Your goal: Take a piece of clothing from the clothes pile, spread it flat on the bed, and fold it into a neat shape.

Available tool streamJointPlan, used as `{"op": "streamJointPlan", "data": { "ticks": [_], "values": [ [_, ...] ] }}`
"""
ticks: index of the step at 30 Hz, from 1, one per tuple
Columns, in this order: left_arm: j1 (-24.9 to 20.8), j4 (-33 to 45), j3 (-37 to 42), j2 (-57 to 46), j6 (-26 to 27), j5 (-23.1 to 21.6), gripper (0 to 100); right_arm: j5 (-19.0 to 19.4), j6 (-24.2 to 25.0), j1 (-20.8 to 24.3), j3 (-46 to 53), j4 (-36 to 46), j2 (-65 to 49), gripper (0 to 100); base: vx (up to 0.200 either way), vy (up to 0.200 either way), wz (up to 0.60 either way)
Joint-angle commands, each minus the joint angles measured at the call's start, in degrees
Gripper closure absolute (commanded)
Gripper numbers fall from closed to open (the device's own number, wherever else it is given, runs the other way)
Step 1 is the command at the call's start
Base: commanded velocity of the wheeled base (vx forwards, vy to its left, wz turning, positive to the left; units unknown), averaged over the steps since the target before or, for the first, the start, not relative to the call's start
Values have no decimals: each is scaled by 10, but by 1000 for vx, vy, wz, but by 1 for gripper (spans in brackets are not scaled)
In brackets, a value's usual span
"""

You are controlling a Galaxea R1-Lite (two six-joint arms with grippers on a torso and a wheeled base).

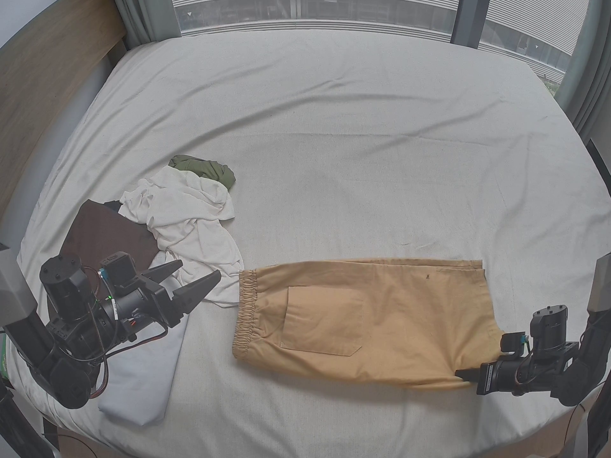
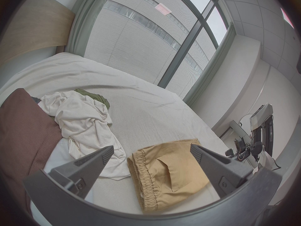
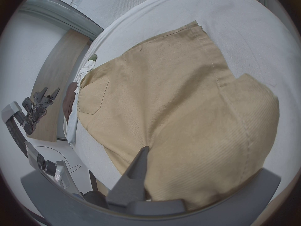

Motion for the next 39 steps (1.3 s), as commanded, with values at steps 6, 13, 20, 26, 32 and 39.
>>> {"op": "streamJointPlan", "data": {
  "ticks": [6, 13, 20, 26, 32, 39],
  "values": [
    [0, -1, 0, -2, 1, 0, 0, 0, -4, -26, 10, 75, -49, 100, 0, 0, 0],
    [0, -1, 0, -1, 1, 0, 0, -1, -2, -22, 10, 77, -46, 100, 0, 0, 0],
    [0, -1, -1, -1, 1, 0, 0, -5, -2, -25, 10, 82, -46, 0, 0, 0, 0],
    [1, -1, -2, -3, 1, 0, 0, -15, -2, -52, 10, 85, -61, 0, 0, 0, 0],
    [0, -1, -3, -7, 0, 0, 0, -17, -3, -111, 10, 111, -120, 0, 0, 0, 0],
    [0, -1, -3, -8, 0, 0, 0, -17, -14, -186, 10, 108, -170, 0, 0, 0, 0]
  ]
}}
